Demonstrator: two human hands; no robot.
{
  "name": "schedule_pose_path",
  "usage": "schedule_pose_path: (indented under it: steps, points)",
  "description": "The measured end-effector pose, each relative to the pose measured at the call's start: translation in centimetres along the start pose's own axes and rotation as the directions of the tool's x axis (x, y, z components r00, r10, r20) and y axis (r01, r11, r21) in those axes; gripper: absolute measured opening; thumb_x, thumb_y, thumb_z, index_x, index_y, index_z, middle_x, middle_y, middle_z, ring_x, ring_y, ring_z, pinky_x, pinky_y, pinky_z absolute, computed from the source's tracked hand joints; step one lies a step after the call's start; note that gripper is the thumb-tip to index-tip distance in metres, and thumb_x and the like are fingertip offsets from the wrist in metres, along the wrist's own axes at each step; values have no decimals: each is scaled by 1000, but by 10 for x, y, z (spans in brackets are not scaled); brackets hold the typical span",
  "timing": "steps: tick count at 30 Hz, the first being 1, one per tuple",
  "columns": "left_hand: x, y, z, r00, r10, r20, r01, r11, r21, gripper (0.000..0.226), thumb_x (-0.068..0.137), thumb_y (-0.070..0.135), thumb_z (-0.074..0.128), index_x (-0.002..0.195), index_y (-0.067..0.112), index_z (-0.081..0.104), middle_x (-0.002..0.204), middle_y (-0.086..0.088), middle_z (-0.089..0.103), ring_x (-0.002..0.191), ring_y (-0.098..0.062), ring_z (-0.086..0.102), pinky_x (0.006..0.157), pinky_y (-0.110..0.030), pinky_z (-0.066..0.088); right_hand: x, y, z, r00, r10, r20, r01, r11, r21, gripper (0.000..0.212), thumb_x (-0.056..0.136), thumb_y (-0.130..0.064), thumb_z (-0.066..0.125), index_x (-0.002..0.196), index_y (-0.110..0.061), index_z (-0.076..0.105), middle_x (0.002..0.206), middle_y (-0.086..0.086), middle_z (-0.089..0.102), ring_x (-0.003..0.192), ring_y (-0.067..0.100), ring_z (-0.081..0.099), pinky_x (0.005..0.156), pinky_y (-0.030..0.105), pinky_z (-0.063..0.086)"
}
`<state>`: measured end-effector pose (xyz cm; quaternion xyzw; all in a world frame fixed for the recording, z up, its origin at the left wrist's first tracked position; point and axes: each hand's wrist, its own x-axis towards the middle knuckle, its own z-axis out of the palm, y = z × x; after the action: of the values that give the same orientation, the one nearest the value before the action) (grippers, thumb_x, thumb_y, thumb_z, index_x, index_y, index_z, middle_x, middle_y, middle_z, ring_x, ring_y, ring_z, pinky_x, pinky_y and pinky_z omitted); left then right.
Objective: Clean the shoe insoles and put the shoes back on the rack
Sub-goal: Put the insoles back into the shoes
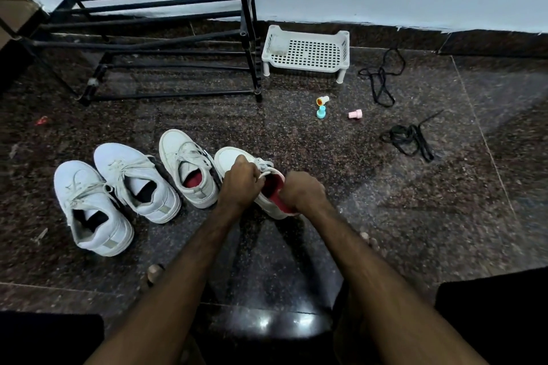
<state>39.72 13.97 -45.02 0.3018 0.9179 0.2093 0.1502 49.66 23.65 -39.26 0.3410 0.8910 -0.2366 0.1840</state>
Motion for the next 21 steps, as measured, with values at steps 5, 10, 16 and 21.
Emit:
schedule_pose_path:
  steps: [5,10,16,21]
  points:
    - [-2,-2,4,1000,7,14,-7,1000,15,13,82,22,67,83,9,66,101,-12,50,89,-32,58,76,-43,47,8,-10,8,999,-35,-9,35,999,-4,31,87,-35,58,101,-9,69,106,9,70,100,28,67,77,31,51]
    - [-1,-1,0,1000,14,17,-14,1000,12,15,83,26,68,85,11,66,102,-11,50,93,-31,58,77,-42,45,19,-14,1,998,-52,-25,52,999,17,31,86,-33,60,105,-9,68,109,11,69,103,29,66,80,33,52]
    - [-1,-5,-2,1000,-20,-14,20,998,-60,8,77,19,69,78,11,67,96,-10,53,90,-29,59,73,-37,43,18,7,5,992,116,-49,-105,978,181,32,77,-29,72,95,-3,68,99,15,69,95,31,67,70,31,49]
    - [0,-4,-3,1000,3,-1,-3,999,-38,10,79,19,69,81,10,67,99,-10,53,91,-28,58,73,-35,41,37,15,9,989,147,16,-144,938,314,26,72,-29,79,89,-9,75,90,9,73,85,22,69,65,25,48]
